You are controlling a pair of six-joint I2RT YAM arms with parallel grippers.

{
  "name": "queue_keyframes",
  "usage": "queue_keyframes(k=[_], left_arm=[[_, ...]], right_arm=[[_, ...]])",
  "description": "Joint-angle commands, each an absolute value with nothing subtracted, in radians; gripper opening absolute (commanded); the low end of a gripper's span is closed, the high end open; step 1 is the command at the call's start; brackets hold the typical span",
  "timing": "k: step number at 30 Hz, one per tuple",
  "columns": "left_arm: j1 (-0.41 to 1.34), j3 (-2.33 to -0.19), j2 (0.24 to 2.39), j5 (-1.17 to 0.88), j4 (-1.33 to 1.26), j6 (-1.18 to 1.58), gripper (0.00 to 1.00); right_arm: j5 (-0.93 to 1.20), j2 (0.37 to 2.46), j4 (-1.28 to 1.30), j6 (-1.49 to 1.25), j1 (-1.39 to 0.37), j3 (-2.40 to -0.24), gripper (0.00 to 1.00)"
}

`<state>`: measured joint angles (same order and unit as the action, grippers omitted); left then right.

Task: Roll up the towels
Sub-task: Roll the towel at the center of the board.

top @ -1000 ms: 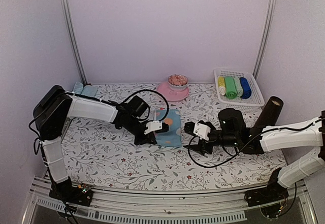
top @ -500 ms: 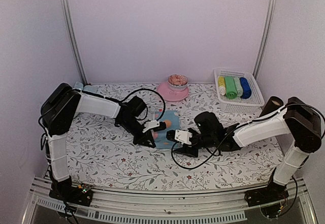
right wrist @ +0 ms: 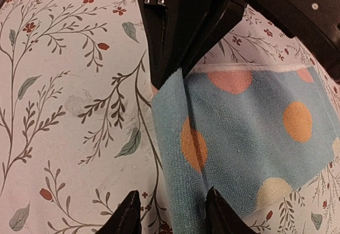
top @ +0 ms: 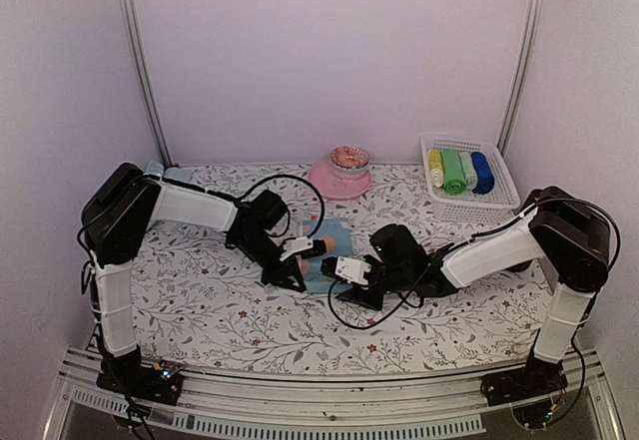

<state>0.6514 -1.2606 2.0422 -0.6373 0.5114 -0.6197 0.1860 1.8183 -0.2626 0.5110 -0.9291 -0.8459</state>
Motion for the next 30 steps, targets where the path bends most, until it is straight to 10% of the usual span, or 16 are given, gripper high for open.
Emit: queue_keyframes(k=[1,7,15,22,30], left_arm=[[0.638,-1.264,2.063,-0.638,0.555,-0.627,0.04],[0.637,-1.264,2.048,-0.636,0.562,-0.634,0.1],[0.638,-1.221,1.945,-0.609,0.57,-0.667,0.13],[0.64,-1.197,1.915,-0.613,0.569,-0.671,0.44],[0.64,-1.193,1.932,-0.62,0.556,-0.651,0.47]], right_arm=[[0.186,1.851,-0.255,0.487,-0.917,-0.878,0.38],[0.243,1.841,-0.214,0.469,-0.908,-0.894,0.03],[0.323,1.818,-0.146,0.435,-0.888,-0.923,0.02],[0.426,1.84,-0.048,0.423,-0.865,-0.988,0.02],[0.488,1.915,0.049,0.386,-0.836,-1.073,0.02]])
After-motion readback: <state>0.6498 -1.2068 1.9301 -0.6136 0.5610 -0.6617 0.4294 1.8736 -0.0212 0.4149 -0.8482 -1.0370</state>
